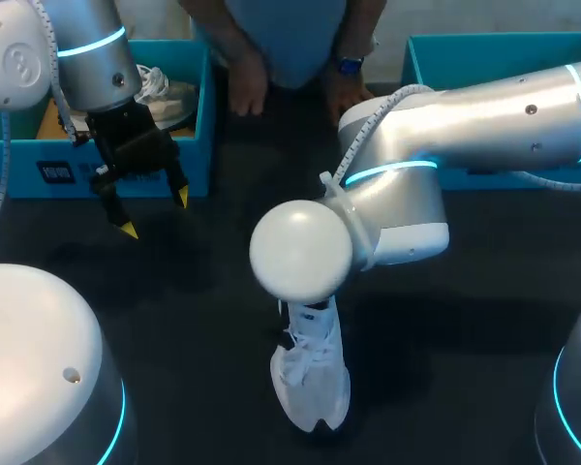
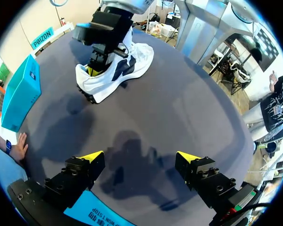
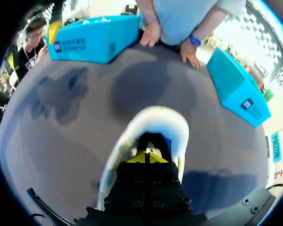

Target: Take the shoe out of the shoebox, open the shoe tongue, remove and reinsert the insole, then place the shoe into the shoebox

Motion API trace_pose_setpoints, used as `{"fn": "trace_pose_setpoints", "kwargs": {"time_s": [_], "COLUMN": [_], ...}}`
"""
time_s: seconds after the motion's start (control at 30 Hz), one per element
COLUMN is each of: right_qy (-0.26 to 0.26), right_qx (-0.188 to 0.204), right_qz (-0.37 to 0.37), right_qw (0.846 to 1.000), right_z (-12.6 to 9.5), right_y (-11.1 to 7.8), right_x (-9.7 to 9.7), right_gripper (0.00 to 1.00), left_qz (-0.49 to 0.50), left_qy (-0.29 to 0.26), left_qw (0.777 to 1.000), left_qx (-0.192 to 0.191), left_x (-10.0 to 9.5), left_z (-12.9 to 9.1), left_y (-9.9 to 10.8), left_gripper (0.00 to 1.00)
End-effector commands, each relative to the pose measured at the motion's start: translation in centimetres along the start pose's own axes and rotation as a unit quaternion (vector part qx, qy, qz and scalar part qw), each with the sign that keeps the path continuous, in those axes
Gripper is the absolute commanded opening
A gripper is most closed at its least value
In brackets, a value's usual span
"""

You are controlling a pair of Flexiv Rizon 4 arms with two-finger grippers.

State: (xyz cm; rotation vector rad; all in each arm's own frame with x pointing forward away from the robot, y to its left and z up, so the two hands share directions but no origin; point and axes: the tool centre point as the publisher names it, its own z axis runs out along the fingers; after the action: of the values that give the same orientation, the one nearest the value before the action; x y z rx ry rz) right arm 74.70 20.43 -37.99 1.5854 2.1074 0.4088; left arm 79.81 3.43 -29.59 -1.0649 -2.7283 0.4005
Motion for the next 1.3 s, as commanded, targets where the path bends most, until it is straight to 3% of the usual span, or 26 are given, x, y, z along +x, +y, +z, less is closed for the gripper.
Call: {"fn": "trace_pose_setpoints", "kwargs": {"time_s": [0.03,0.23,0.6,0.8,0.97,1.3], "right_qy": [-0.001,-0.009,-0.02,-0.02,-0.006,0.018], "right_qx": [-0.011,-0.021,-0.023,-0.004,0.042,0.083], "right_qz": [-0.004,-0.003,0.011,0.013,0.019,0.03], "right_qw": [1.0,1.0,0.999,1.0,0.999,0.996], "right_z": [-0.5,0.6,3.1,3.9,4.0,2.1], "right_y": [0.7,1.6,1.5,1.4,-0.2,-4.1], "right_x": [-0.3,-0.9,-0.7,-0.5,-0.1,1.6], "right_gripper": [0.0,0.0,0.0,0.0,0.0,0.0], "left_qz": [0.0,0.0,0.0,0.0,0.0,0.0], "left_qy": [0.0,0.0,0.0,0.0,0.0,0.0], "left_qw": [1.0,1.0,1.0,1.0,1.0,1.0], "left_qx": [-0.001,-0.001,-0.001,-0.001,-0.001,-0.001], "left_x": [0.1,0.1,0.1,0.1,0.1,0.1], "left_z": [0.0,0.0,0.0,0.0,0.0,0.0], "left_y": [0.0,0.0,0.0,0.0,0.0,0.0], "left_gripper": [1.0,1.0,1.0,1.0,1.0,1.0]}}
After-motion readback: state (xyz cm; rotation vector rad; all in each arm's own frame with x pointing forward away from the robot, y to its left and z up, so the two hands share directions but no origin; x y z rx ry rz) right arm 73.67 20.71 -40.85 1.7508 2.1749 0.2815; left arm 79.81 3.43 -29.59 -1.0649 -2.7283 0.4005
